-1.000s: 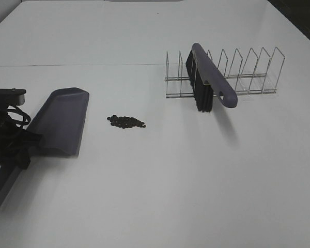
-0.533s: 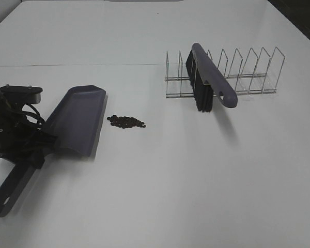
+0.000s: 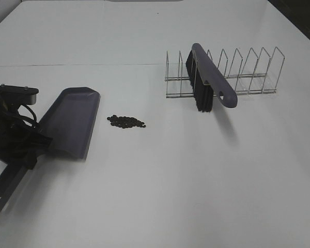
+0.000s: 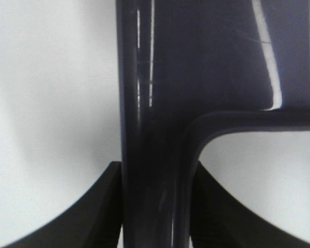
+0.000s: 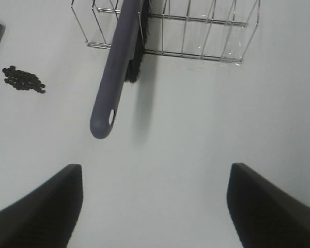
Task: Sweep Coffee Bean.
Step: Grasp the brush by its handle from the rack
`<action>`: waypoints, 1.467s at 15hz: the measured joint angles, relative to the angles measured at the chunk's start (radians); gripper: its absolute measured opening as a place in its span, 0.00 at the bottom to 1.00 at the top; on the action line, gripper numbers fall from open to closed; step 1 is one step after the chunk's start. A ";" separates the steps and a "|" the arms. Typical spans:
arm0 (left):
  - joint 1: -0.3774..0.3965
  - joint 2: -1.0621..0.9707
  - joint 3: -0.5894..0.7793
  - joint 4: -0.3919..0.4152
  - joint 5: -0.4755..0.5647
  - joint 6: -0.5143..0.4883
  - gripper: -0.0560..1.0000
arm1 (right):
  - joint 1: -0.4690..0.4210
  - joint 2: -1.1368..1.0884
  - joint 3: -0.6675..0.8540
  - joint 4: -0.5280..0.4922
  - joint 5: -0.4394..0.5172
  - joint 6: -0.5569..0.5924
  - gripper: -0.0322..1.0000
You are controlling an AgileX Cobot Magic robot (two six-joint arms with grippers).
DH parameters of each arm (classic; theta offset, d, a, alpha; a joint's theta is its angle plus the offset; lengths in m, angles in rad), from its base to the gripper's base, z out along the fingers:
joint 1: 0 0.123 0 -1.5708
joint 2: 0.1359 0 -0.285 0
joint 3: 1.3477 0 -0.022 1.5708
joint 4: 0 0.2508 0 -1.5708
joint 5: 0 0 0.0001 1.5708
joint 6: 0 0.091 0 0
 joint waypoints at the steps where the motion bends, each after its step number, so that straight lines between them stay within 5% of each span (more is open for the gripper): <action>1: 0.000 0.000 0.000 0.008 0.001 -0.003 0.37 | 0.000 0.049 -0.036 0.026 -0.001 -0.010 0.65; 4: 0.000 0.000 0.000 0.006 0.001 -0.004 0.37 | 0.018 0.197 -0.109 0.060 -0.019 -0.025 0.64; 9: 0.000 0.000 0.000 0.006 0.001 -0.006 0.37 | 0.187 0.450 -0.271 -0.098 -0.079 0.029 0.63; 14: 0.000 0.000 0.000 0.006 0.001 -0.006 0.37 | 0.192 0.773 -0.601 -0.118 0.085 0.093 0.60; 18: 0.000 0.000 0.000 0.006 0.001 -0.006 0.37 | 0.192 1.001 -0.848 -0.098 0.092 0.116 0.60; 22: 0.000 0.000 0.000 0.006 0.007 -0.006 0.37 | 0.192 1.123 -0.910 -0.098 0.094 0.137 0.60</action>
